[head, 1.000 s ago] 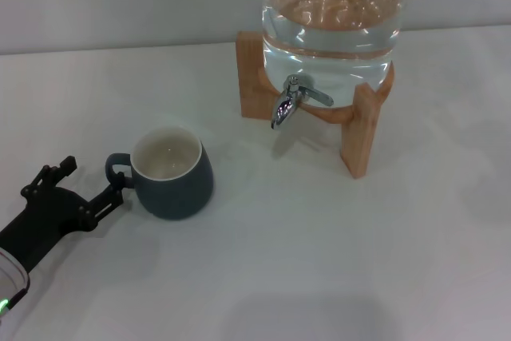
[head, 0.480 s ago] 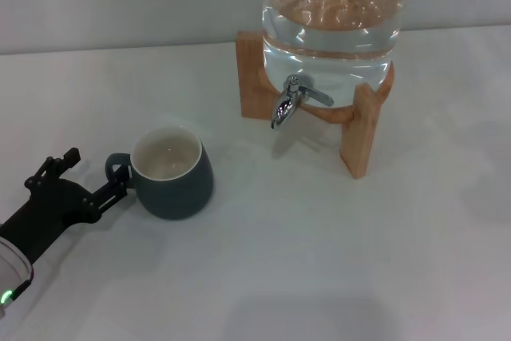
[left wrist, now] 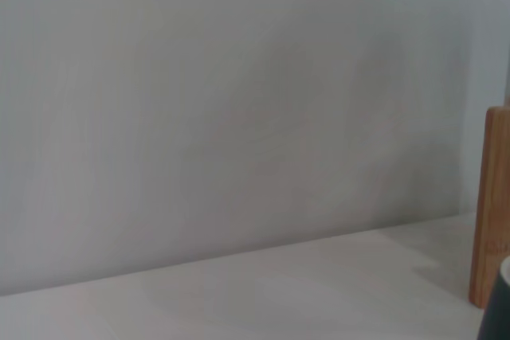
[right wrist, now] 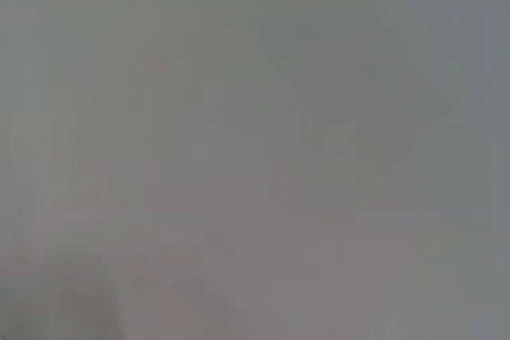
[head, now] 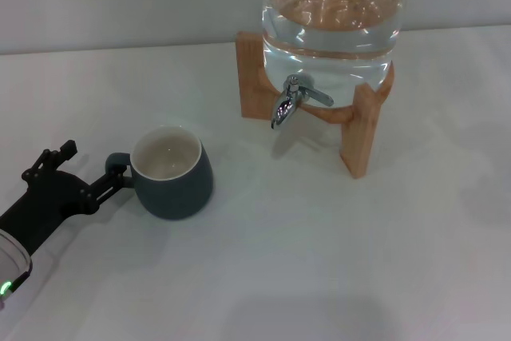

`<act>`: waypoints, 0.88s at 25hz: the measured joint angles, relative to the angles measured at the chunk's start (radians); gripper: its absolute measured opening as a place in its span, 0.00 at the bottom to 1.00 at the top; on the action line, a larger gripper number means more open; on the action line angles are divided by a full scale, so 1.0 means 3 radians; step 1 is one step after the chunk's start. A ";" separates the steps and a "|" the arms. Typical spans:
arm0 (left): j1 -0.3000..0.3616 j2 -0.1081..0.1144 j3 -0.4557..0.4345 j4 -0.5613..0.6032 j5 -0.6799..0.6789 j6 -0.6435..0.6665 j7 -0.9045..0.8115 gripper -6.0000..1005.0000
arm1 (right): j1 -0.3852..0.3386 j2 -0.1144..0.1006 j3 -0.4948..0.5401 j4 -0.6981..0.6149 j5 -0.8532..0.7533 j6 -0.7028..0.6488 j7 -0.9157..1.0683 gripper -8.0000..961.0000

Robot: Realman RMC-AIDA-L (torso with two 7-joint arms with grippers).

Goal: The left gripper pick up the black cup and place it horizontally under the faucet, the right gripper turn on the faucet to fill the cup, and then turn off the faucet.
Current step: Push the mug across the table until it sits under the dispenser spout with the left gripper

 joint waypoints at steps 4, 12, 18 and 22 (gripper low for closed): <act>-0.0022 0.0001 0.0000 -0.0015 -0.0004 0.0033 -0.0001 0.89 | -0.0004 0.0000 0.0018 0.0000 0.0000 0.0014 0.0000 0.88; -0.0025 0.0001 0.0026 -0.0025 0.0022 0.0021 -0.0051 0.86 | -0.0011 0.0000 0.0040 0.0000 0.0000 0.0020 0.0000 0.88; -0.0030 0.0003 0.0031 -0.0025 0.0057 0.0011 -0.0051 0.70 | -0.0007 0.0000 0.0041 0.0000 0.0000 0.0022 0.0000 0.88; -0.0030 0.0002 0.0031 -0.0025 0.0058 0.0012 -0.0051 0.55 | -0.0006 0.0000 0.0041 0.0000 0.0000 0.0022 0.0000 0.88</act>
